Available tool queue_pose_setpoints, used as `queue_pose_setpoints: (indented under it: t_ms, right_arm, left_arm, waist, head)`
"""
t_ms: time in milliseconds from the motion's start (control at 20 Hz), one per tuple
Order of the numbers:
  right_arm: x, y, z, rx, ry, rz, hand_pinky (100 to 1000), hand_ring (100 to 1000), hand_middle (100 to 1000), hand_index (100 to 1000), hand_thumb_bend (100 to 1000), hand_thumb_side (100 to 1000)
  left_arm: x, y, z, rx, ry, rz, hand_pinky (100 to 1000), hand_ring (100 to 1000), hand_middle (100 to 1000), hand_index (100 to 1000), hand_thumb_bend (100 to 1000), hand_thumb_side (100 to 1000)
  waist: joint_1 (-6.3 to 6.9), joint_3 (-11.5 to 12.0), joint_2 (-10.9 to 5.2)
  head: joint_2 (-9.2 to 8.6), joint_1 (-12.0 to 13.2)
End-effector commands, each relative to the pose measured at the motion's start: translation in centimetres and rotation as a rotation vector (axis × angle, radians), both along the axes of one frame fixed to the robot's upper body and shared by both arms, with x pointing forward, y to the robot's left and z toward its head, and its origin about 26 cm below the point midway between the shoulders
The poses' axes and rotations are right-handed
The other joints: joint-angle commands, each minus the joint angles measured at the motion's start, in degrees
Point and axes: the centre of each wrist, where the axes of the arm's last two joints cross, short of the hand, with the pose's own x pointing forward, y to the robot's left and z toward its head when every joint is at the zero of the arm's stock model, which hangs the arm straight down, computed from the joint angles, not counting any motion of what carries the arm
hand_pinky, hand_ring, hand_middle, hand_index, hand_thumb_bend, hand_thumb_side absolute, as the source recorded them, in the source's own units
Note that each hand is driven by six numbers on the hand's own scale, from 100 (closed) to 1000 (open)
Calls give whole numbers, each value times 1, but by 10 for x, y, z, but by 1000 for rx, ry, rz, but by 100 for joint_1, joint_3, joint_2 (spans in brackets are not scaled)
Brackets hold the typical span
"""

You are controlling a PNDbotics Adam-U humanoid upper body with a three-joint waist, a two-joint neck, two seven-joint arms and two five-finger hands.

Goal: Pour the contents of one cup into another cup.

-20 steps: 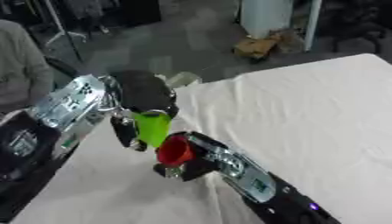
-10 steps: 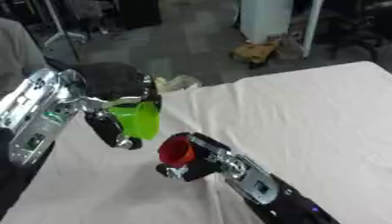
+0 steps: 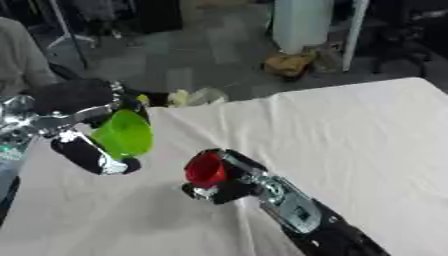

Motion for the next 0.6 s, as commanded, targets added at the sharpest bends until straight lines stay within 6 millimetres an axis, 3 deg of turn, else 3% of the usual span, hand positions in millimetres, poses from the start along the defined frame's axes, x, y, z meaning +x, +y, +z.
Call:
queue_pose_setpoints:
  t_ms: [50,600]
  right_arm:
    - [4,-7,15,26,-40,-24,482,385,316,498,100,244]
    - [9,-37,28,83,-81,-171,485,390,319,500,100,249]
  left_arm:
    - [-1,19,5,-213,12,61,249,208,384,681,260,298]
    - [1,52,-36,-759,42,187,279,243,405,677,291,348]
  waist:
    - [-31,8,-71]
    - [-153,-49,-50]
  head:
    - [-61,-17]
    - [-49,21]
